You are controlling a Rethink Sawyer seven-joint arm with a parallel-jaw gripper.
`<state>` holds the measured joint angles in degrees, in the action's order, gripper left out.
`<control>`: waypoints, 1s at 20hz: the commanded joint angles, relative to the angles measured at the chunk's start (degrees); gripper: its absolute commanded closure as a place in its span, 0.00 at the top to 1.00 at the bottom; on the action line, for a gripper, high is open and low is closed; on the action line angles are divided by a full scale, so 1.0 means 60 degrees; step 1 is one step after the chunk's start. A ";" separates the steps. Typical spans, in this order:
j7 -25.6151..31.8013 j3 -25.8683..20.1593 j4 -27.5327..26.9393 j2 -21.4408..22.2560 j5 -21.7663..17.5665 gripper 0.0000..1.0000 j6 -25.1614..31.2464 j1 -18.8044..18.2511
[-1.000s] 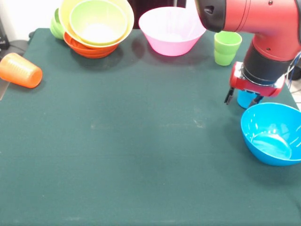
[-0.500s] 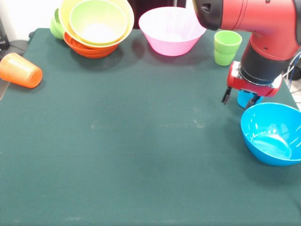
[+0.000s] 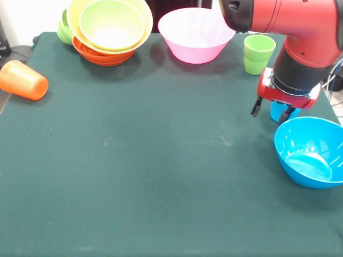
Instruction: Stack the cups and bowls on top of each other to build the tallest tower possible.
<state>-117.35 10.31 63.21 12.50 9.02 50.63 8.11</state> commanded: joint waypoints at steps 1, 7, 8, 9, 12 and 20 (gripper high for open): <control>-0.1828 -0.0472 -0.0502 0.0099 0.0326 1.00 0.1351 0.0195; -0.2128 -0.0258 -0.0242 0.0177 0.0448 1.00 0.0984 0.0384; -0.2157 -0.0220 -0.0291 0.0143 0.0483 1.00 0.0970 0.0398; -0.2186 -0.0194 -0.0278 0.0142 0.0522 1.00 0.0932 0.0421; -0.2327 -0.0121 -0.0141 0.0158 0.0609 1.00 0.0605 0.0492; -0.2878 0.0082 -0.0434 -0.0206 0.0832 1.00 0.0146 0.0716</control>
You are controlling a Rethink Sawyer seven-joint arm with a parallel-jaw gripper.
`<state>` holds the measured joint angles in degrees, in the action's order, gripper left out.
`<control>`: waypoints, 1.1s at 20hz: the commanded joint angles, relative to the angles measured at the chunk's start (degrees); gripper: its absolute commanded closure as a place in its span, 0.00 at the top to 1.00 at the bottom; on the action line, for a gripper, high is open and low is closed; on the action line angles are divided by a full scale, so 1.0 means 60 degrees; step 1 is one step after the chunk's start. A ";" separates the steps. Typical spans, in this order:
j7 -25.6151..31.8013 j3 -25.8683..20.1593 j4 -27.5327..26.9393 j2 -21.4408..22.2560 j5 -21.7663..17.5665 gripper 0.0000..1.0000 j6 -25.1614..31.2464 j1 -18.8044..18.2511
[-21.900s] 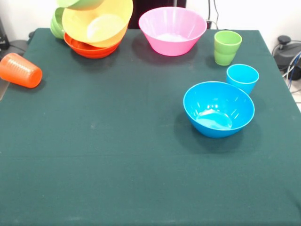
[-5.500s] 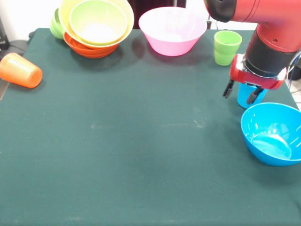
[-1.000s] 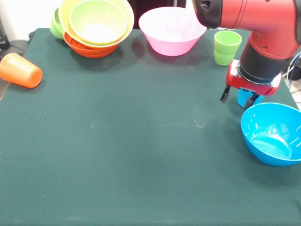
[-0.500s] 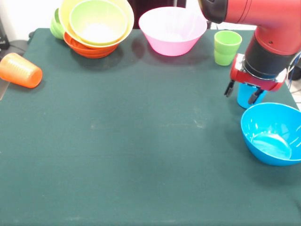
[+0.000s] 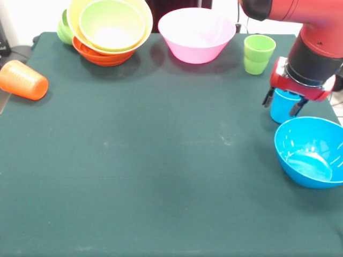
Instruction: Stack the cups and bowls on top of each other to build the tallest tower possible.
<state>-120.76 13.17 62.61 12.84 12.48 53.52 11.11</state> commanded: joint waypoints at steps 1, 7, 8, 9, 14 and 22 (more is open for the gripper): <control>-0.2386 -0.0352 -0.0485 -0.0318 0.0295 1.00 -0.0187 0.0241; -0.2526 -0.0315 -0.0844 -0.0506 0.0421 1.00 -0.0181 0.0189; -0.2391 -0.0366 -0.0800 -0.0513 0.0395 1.00 -0.0251 0.0142; -0.2186 -0.0411 -0.0773 -0.0531 0.0326 1.00 -0.0280 0.0068; -0.2856 0.0113 -0.0458 -0.0303 0.0381 1.00 0.1444 -0.0058; -0.4412 0.0509 0.0722 0.0086 0.1311 1.00 0.1872 0.0114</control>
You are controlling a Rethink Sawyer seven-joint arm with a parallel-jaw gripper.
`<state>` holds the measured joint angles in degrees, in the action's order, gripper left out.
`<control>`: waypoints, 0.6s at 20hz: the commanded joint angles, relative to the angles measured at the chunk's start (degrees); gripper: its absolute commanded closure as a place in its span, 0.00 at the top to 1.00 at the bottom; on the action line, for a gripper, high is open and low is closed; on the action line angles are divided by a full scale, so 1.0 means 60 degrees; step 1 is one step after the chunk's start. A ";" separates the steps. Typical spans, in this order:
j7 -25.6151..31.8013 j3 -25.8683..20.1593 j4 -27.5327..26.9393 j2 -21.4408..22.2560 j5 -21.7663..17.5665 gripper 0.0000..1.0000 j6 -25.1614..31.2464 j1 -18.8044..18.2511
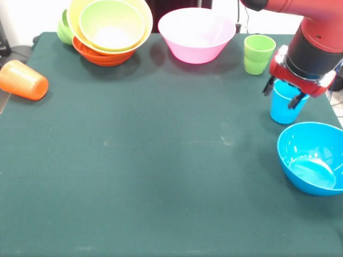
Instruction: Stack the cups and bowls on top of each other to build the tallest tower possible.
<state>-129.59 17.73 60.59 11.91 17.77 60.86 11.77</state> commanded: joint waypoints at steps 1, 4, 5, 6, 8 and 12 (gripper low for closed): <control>-0.2881 -0.0260 0.1147 0.0258 0.0459 1.00 0.0571 0.0009; -0.2818 -0.0242 0.1277 0.0286 0.0435 1.00 0.0405 0.0039; -0.2860 -0.0231 0.1231 0.0285 0.0405 1.00 0.0447 0.0077; -0.2907 -0.0187 0.1148 0.0281 0.0357 1.00 0.0520 0.0114; -0.3505 -0.0014 0.1010 0.0273 0.0401 1.00 0.0816 0.0274; -0.5501 0.0797 0.0572 0.0112 0.0533 1.00 0.1447 0.0951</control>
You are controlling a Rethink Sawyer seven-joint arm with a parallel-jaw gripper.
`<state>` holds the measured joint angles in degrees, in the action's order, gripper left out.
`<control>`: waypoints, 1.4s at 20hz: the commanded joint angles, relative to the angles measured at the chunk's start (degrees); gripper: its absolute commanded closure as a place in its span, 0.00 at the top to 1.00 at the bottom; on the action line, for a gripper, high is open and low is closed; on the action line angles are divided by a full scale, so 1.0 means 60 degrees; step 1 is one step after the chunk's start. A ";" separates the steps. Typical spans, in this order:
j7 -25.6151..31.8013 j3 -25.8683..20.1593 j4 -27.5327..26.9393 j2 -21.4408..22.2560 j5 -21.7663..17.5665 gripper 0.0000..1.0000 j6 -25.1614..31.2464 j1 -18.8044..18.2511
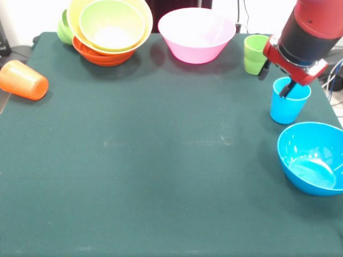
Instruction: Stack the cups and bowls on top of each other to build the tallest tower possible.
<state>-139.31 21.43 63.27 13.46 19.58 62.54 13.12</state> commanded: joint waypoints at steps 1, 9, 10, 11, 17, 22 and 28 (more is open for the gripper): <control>-0.3858 0.0245 0.0131 -0.0150 0.0195 1.00 0.1139 0.0758; -0.3092 0.0111 -0.0203 -0.0106 -0.0016 1.00 0.1230 0.0589; -0.3138 0.0105 -0.0333 -0.0139 -0.0021 1.00 0.1227 0.0610; -0.3217 0.0121 -0.0420 -0.0160 -0.0024 1.00 0.1216 0.0652; -0.3123 0.0120 -0.0578 -0.0130 -0.0038 1.00 0.1311 0.0731; -0.1747 -0.0202 -0.0292 -0.0234 -0.0478 1.00 -0.0047 0.0583; -0.1121 -0.0312 0.0129 -0.0346 -0.0920 1.00 -0.1616 0.0595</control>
<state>-148.15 25.59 61.41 13.49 19.11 61.82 17.18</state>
